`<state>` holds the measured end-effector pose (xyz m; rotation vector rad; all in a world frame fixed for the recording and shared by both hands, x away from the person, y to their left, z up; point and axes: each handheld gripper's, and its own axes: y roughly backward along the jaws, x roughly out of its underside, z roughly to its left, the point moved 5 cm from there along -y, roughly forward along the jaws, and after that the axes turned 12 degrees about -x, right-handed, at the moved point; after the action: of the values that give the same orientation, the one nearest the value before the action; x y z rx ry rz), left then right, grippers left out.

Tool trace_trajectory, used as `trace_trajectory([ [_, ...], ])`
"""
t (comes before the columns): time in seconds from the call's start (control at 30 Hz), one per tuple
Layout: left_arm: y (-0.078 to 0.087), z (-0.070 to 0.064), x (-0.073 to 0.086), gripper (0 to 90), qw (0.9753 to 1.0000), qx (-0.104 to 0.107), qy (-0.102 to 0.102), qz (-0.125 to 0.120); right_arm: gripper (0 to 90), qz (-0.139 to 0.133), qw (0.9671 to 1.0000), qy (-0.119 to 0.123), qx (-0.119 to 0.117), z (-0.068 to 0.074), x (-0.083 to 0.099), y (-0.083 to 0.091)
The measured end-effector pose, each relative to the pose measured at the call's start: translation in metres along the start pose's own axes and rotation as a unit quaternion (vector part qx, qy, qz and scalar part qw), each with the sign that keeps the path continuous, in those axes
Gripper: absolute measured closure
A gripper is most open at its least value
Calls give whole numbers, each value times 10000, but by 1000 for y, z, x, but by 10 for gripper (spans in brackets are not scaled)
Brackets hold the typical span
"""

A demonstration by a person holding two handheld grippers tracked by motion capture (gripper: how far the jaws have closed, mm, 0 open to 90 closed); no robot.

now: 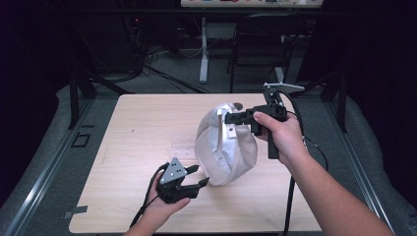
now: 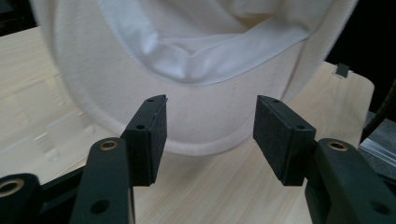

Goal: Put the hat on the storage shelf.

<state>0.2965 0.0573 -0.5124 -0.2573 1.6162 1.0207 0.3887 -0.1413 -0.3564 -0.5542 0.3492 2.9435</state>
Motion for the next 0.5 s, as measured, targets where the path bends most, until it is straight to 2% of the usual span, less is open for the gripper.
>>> trace_trajectory([
  [0.1,-4,-9,-3,424,9999,-39,-149,64,820,-17,10000,3,-24,1,-3,-2],
  [0.3,-15,-26,-6,408,9993,52,-345,121,820,-65,10000,23,-40,4,-5,-5],
  [0.37,-20,-33,-7,407,9983,-58,-553,179,820,-42,10000,38,-66,4,-5,-5],
  [0.5,-30,-41,-7,408,9958,-379,-787,282,820,-41,10000,21,-67,3,-6,-6],
])
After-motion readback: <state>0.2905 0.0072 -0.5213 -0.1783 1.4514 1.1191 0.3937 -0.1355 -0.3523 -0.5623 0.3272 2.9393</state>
